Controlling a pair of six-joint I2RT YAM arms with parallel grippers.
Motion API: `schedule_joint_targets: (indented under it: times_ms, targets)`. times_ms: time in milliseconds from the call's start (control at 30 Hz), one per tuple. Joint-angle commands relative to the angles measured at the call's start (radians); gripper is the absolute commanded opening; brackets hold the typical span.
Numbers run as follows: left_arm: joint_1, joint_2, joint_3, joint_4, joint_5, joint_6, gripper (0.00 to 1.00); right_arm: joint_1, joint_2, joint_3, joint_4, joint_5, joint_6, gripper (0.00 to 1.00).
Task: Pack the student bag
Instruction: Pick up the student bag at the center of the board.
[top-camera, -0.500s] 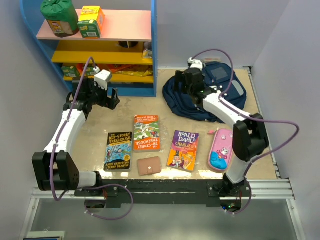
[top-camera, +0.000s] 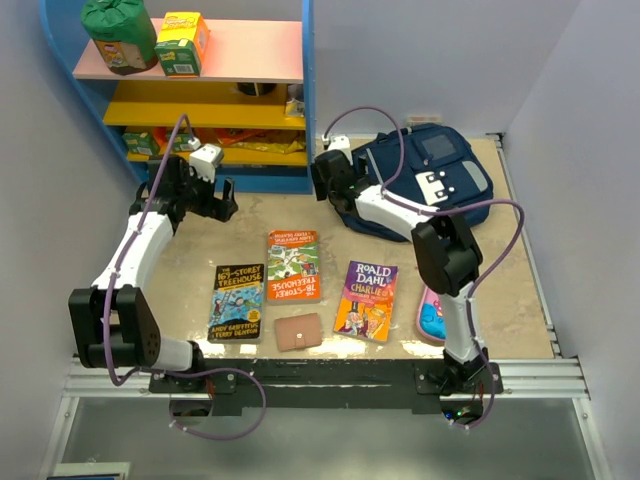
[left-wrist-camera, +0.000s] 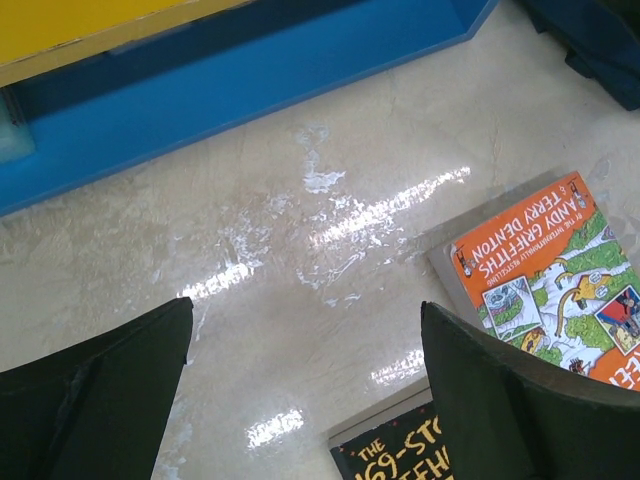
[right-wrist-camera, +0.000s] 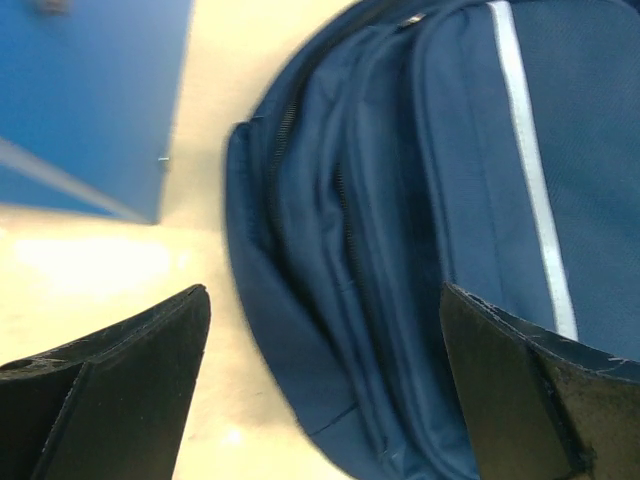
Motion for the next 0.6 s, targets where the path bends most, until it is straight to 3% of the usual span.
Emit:
schedule_joint_targets:
  times_ms: [0,133,300,567]
  targets:
    - [0.012,0.006,0.041,0.001,-0.004,-0.009,1.0,-0.008,0.016,0.041,0.03,0.118,-0.046,0.98]
    - [0.012,0.005,0.026,0.004,0.0,0.008,1.0,-0.002,0.043,0.056,0.013,0.209,-0.057,0.99]
    - [0.012,0.005,0.003,0.016,-0.017,0.022,1.0,0.016,0.046,0.016,0.045,0.201,-0.066,0.98]
    - [0.013,0.005,-0.013,0.022,0.0,0.035,1.0,0.025,0.086,-0.003,-0.038,0.205,0.014,0.95]
